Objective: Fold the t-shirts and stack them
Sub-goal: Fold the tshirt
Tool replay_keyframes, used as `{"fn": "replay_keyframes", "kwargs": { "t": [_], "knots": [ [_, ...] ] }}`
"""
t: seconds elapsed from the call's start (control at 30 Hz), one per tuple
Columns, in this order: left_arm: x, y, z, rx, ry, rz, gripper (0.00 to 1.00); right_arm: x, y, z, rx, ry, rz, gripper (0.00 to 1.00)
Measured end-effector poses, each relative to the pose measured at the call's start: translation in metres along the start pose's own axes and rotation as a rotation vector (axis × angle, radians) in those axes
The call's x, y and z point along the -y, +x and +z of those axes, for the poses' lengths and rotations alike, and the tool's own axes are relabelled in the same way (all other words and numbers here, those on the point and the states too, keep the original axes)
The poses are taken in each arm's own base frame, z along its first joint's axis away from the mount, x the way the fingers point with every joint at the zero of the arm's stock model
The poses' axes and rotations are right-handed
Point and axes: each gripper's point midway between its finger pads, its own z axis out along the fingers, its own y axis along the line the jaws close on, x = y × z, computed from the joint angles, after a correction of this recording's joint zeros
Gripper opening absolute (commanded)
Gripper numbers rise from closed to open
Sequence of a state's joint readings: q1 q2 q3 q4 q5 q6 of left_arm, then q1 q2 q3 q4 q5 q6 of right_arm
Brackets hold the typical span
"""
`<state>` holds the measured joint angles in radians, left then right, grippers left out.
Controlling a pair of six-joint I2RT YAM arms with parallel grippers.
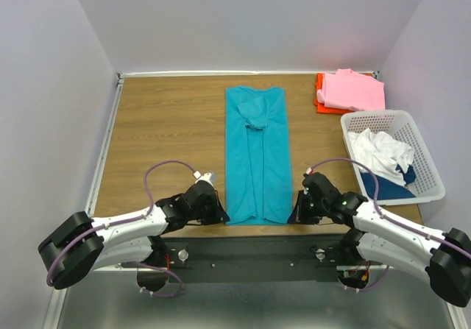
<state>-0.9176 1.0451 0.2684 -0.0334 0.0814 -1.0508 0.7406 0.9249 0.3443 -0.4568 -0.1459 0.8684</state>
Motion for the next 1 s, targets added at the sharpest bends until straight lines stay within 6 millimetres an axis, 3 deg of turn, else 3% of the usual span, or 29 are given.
{"fn": "replay_keyframes", "kwargs": {
  "t": [0.2, 0.33, 0.57, 0.83, 1.0],
  "knots": [
    [0.002, 0.001, -0.004, -0.002, 0.009, 0.005, 0.00, -0.012, -0.009, -0.010, 0.043, -0.054, -0.032, 0.01],
    [0.020, -0.014, -0.007, 0.031, 0.035, 0.016, 0.00, -0.024, -0.027, -0.019, 0.107, -0.063, -0.064, 0.01],
    [0.060, -0.067, -0.012, 0.179, 0.036, 0.029, 0.00, -0.050, -0.088, -0.036, 0.294, -0.007, -0.101, 0.01],
    [0.057, -0.135, 0.000, 0.302, -0.069, 0.019, 0.00, -0.056, -0.150, -0.042, 0.477, 0.155, -0.102, 0.01],
    [0.062, -0.178, -0.004, 0.381, -0.087, 0.034, 0.00, -0.066, -0.186, -0.041, 0.545, 0.211, -0.104, 0.01]
  ]
}}
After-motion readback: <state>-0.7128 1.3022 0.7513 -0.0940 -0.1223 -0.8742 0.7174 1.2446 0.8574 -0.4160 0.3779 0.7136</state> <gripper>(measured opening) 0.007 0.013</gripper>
